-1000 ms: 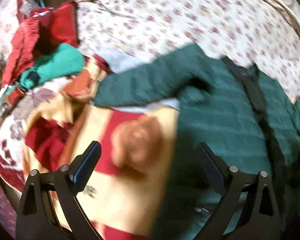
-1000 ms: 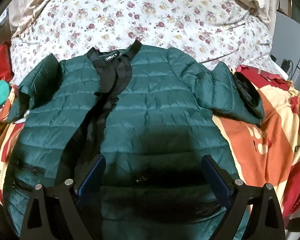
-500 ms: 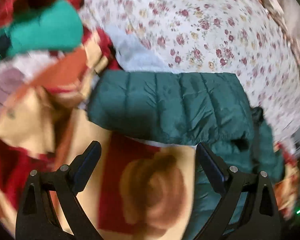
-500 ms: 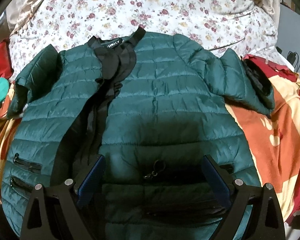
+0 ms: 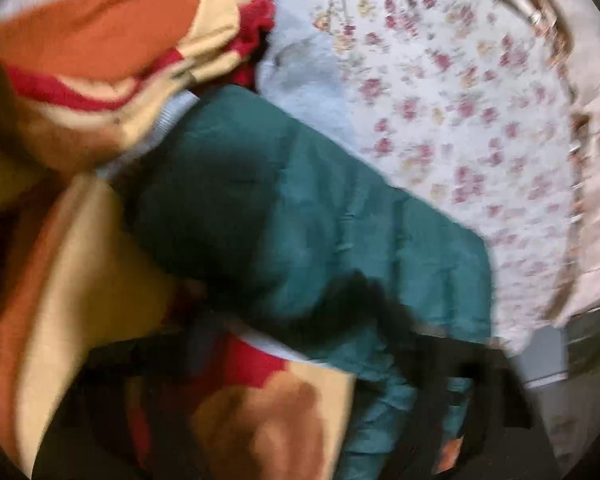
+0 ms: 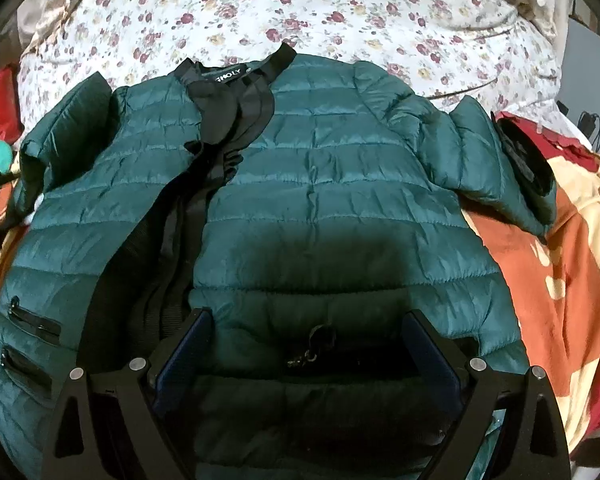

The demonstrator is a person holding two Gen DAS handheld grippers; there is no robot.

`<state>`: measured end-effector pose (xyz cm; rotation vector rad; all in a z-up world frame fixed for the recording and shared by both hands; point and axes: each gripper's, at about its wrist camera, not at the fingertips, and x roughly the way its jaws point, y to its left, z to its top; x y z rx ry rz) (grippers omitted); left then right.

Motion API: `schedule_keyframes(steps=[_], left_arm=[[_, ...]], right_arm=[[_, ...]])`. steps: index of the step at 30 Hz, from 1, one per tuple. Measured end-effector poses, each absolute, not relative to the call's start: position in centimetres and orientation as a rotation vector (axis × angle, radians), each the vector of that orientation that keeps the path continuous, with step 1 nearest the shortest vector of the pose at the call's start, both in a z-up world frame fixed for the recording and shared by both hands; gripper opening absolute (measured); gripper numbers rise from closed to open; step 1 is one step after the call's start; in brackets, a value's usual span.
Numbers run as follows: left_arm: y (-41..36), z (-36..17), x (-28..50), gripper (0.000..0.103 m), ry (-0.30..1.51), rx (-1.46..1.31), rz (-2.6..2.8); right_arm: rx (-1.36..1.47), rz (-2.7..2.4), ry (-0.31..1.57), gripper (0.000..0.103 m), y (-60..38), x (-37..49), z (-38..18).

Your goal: Fold large clothes

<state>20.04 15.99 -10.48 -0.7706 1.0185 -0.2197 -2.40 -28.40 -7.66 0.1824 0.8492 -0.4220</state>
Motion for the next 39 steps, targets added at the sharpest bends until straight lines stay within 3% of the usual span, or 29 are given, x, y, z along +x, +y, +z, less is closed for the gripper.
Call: schedule_keyframes(steps=[1, 5, 15, 25, 32, 39], left_arm=[[15.8, -10.1, 20.1, 0.016, 1.028, -0.723, -0.198], [15.9, -6.5, 20.3, 0.009, 0.994, -0.606, -0.171], [20.6, 3.5, 22.0, 0.008, 0.794, -0.241, 0.163], [24.2, 1.8, 23.9, 0.007, 0.828, -0.103, 0.375], [19.6, 4.4, 22.1, 0.006, 0.771, -0.038, 0.219], [8.6, 8.3, 18.6, 0.006, 0.697, -0.012, -0.111]], right_arm=[[0.179, -0.424, 0.849, 0.096, -28.4, -2.4, -7.7], [0.169, -0.429, 0.844, 0.094, -28.3, -2.4, -7.6], [0.162, -0.446, 0.819, 0.091, -28.6, -3.3, -6.8], [0.155, -0.449, 0.817, 0.091, -28.5, -3.4, -6.8], [0.167, -0.450, 0.798, 0.091, -28.7, -4.0, -6.3], [0.214, -0.467, 0.766, 0.091, -29.7, -5.5, -5.5]])
